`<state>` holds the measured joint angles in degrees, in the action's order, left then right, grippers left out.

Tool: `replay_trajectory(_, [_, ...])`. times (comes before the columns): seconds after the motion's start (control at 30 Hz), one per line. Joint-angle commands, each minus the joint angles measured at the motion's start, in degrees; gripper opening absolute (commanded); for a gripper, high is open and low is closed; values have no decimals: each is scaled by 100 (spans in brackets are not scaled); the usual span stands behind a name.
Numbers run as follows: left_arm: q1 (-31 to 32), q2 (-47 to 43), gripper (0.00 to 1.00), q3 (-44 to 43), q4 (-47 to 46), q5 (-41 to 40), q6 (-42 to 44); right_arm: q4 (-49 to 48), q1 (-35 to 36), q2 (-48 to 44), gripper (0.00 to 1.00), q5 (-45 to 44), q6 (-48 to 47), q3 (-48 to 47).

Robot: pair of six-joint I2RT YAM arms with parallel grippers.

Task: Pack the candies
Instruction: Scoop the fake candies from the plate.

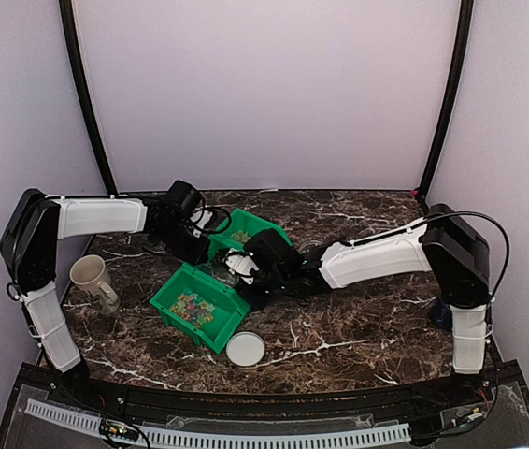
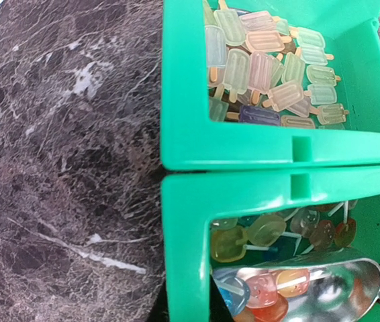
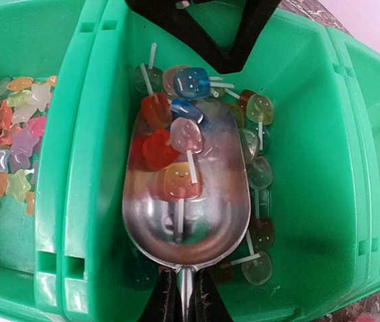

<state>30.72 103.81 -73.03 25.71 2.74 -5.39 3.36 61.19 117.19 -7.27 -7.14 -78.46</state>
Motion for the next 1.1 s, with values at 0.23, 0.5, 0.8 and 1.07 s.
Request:
replay_trajectory(0.23, [39, -416, 0, -241, -541, 299, -195, -1180, -167, -795, 0, 8, 364, 1086])
replay_trajectory(0.5, [38, -405, 0, -246, -524, 281, -186, -1679, -202, -1104, 0, -234, 440, 1602])
replay_trajectory(0.8, [29, -397, 0, -251, -518, 281, -182, -1999, -257, -1550, 0, -464, 453, 2008])
replay_trajectory(1.07, [26, -388, 0, -250, -510, 275, -185, -2351, -274, -1941, 0, -651, 417, 2395])
